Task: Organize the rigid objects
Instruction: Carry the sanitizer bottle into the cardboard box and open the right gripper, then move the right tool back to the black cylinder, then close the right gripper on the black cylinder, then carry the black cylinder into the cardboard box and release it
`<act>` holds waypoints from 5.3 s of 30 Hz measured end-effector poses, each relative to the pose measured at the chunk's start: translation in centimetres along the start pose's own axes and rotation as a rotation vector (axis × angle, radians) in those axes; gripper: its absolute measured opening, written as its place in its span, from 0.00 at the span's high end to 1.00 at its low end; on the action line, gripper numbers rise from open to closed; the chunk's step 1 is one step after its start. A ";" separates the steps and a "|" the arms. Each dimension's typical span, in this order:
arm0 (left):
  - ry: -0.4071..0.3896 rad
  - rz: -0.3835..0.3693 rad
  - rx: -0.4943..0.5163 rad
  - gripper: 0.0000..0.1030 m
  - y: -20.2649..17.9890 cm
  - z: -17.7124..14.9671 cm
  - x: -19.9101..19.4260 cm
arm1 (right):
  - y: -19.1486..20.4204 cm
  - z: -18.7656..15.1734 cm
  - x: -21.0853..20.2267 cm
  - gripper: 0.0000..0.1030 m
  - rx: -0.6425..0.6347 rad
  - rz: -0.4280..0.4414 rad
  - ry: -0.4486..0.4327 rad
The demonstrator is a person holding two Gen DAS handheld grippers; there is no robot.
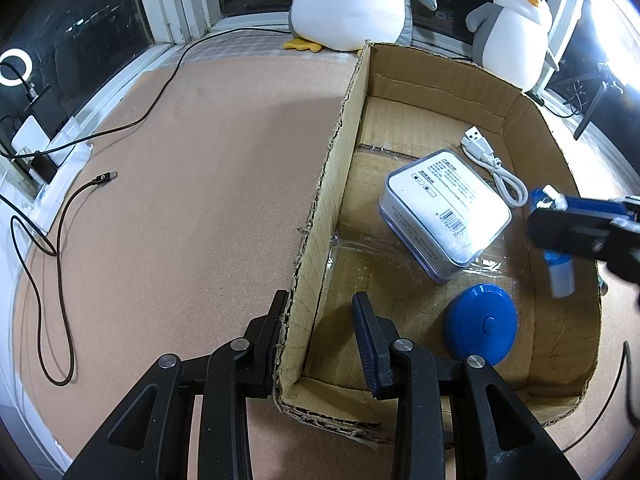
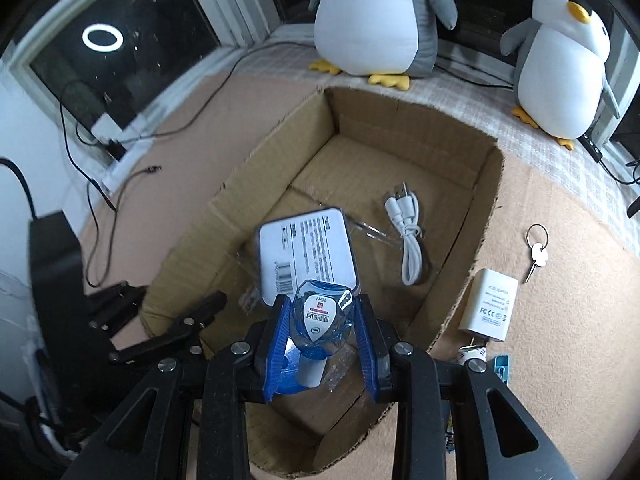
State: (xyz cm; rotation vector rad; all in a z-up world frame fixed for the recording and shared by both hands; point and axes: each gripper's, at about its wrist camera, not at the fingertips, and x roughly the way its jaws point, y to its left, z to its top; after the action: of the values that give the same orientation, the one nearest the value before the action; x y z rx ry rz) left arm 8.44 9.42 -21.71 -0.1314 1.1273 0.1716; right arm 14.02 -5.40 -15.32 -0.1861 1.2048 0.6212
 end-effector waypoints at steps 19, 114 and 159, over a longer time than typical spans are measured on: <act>0.000 0.000 0.001 0.67 0.0 0.0 0.0 | 1.4 -0.8 0.3 0.68 -0.054 0.029 0.004; -0.001 0.006 0.004 0.67 -0.1 -0.1 0.0 | -3.1 -3.5 -5.8 0.86 0.024 0.044 -0.083; -0.006 0.013 0.040 0.67 -0.2 -0.1 0.0 | -8.1 -6.2 -7.9 0.69 0.199 0.042 -0.140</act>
State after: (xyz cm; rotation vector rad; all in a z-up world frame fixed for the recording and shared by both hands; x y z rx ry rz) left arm 8.41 9.21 -21.77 -0.0881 1.1252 0.1612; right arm 11.63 -17.66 -11.90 0.0496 1.1287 0.5380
